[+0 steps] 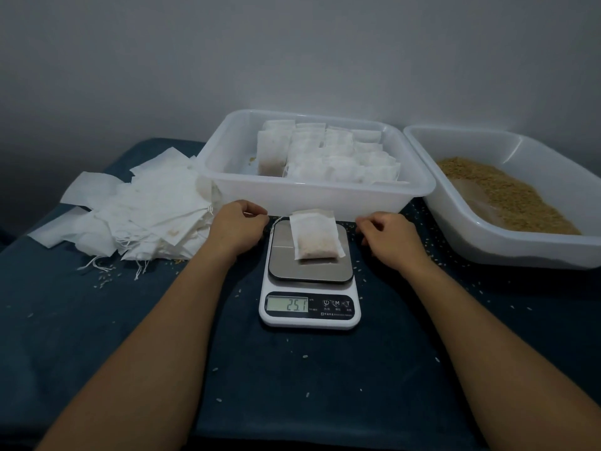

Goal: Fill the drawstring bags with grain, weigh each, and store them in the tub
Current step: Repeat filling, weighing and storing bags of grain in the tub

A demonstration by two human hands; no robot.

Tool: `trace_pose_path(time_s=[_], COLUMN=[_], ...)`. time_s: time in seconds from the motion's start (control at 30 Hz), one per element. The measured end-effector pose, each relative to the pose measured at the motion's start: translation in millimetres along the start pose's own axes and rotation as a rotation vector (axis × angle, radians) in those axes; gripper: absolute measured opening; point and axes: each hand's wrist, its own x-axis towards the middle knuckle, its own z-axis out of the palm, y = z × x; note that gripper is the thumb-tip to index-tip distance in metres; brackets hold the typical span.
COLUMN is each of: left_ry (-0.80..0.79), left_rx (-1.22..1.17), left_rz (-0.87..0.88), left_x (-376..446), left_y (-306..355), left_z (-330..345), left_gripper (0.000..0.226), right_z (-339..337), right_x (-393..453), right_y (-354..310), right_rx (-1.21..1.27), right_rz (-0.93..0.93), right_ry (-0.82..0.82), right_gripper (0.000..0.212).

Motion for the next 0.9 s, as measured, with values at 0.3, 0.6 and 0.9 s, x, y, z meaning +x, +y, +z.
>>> trace_pose_path(time_s=[0.3, 0.6, 0.9], left_ry=[0.004, 0.002, -0.030], left_rx=[0.116, 0.174, 0.184], left_rz=[0.046, 0.070, 0.105], left_x=[-2, 0, -3], left_y=[0, -2, -1], left_z=[3, 4, 3], left_gripper=[0.007, 0.009, 0.010], right_z=[2, 17, 3], right_x=[-11, -7, -28], right_y=[0, -27, -58], right_rx=[0.184, 0.113, 0.314], right_rz=[-0.138, -0.203, -0.329], right_ry=[0.054, -0.002, 0.010], right_gripper=[0.024, 0.028, 0.011])
